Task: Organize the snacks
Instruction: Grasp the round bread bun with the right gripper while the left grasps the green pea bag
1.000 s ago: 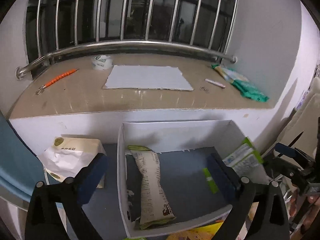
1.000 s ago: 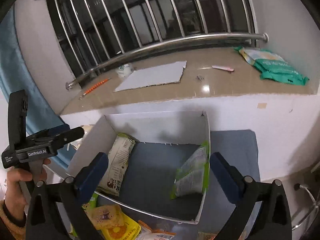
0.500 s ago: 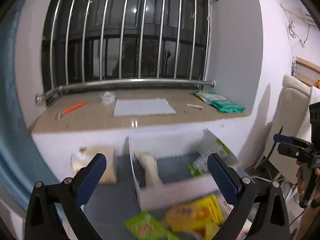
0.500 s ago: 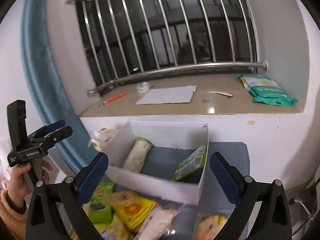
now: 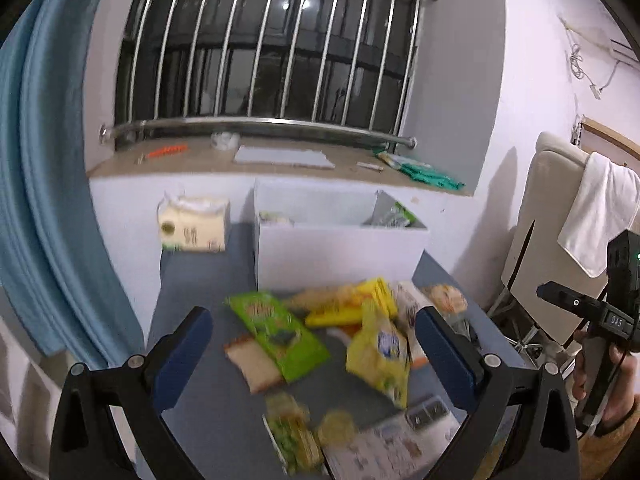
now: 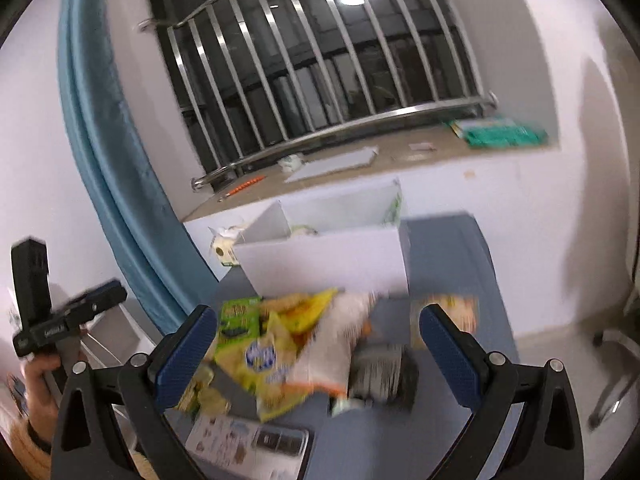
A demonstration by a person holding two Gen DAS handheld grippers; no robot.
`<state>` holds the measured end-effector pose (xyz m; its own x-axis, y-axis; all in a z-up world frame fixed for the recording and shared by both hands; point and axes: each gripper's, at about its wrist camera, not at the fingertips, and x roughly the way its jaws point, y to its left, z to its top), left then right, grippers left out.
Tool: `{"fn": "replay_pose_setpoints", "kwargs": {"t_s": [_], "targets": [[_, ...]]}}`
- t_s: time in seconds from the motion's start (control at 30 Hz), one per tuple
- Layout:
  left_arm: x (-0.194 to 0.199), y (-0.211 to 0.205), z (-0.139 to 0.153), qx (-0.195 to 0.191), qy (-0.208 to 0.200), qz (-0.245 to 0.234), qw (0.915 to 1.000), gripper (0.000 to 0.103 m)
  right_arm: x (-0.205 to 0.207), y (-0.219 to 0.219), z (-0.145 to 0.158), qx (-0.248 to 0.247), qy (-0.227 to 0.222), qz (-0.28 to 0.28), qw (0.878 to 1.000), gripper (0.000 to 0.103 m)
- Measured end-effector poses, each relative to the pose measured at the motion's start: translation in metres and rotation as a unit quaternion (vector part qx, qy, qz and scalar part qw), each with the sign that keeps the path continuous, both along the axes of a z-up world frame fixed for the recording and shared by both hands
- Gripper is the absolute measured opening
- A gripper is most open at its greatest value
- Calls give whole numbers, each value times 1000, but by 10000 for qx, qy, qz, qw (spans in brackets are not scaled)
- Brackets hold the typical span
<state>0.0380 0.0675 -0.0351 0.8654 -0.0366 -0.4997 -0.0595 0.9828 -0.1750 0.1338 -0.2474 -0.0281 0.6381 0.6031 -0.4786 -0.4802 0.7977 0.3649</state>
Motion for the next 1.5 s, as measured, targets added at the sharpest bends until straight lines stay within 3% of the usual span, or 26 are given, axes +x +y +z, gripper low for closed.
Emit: {"fn": "replay_pose_setpoints", "kwargs": {"t_s": [0.1, 0.23, 0.5, 0.83, 1.03, 1.07, 1.2, 1.33, 1.5], "targets": [[-5, -1, -15, -329, 138, -97, 9993, 103, -2, -8, -14, -160, 229, 10, 9996, 103], [-9, -4, -24, -351, 260, -58, 9990, 103, 9, -13, -24, -801, 130, -451, 9957, 103], [-11, -4, -31, -180, 425, 9, 9989, 103, 79, -1, -61, -1710, 521, -685, 9815, 103], [-20, 7, -49, -181, 692, 206, 9972, 103, 173, 25, -103, -2508, 1216, -479, 9592, 103], [-20, 13, -56, -262, 773, 229, 9964, 103, 189, 32, -124, -2738, 1501, -457, 9489, 103], [-20, 13, -58, -265, 792, 226, 9963, 103, 190, 33, -128, -2837, 1517, -457, 9457, 97], [-18, 11, -62, -243, 860, 198, 9958, 103, 185, 30, -127, -2800, 1481, -408, 9476, 87], [-14, 8, -69, -245, 982, 90, 9948, 103, 178, 27, -122, -2776, 1468, -346, 9488, 85], [-7, 1, -81, -154, 1217, -37, 9924, 103, 160, 18, -95, -2403, 1213, -414, 9622, 85]]}}
